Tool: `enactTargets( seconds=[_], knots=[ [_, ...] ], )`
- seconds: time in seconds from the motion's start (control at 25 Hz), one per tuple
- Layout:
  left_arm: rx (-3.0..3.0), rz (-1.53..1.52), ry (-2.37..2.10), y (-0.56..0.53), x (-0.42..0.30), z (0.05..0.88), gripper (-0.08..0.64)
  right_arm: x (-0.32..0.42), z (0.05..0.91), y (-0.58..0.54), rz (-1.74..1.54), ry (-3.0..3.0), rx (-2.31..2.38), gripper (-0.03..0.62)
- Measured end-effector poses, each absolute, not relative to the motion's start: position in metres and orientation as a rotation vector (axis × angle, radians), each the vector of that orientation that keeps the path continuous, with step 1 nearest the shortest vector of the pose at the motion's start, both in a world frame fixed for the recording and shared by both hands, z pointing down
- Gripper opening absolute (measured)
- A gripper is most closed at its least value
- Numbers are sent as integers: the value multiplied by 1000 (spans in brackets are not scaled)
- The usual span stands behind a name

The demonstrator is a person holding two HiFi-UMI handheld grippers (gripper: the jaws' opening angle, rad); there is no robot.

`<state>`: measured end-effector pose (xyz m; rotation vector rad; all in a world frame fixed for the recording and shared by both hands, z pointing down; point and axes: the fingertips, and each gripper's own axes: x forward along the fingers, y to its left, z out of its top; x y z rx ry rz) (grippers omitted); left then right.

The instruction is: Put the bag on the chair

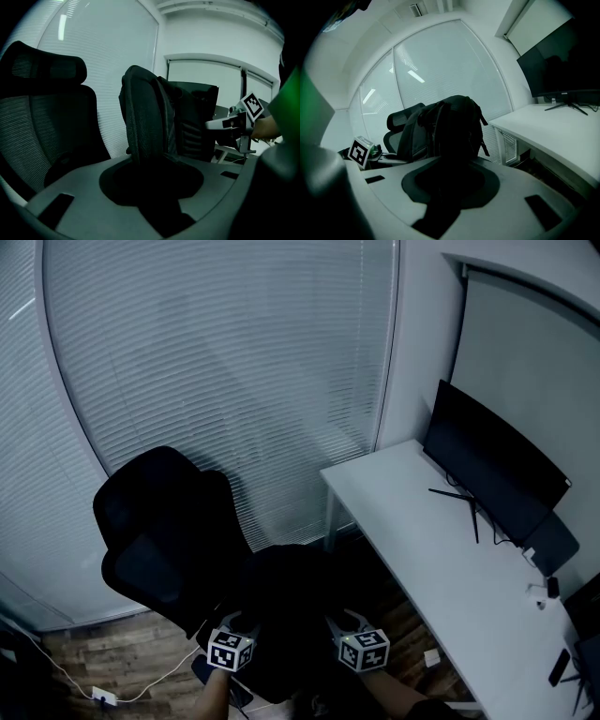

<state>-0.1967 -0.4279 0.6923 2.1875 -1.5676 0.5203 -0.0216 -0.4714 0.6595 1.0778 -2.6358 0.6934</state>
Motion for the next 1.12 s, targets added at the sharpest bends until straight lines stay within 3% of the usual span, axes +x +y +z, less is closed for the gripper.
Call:
enactTargets(
  seconds=[0.88, 1.12],
  knots=[
    [1966, 778, -1572, -488, -215, 796, 213, -16, 775, -523, 859, -2411, 1145, 109],
    [1873, 837, -1679, -492, -234, 804, 264, -19, 782, -533, 820, -2366, 1168, 171]
  ],
)
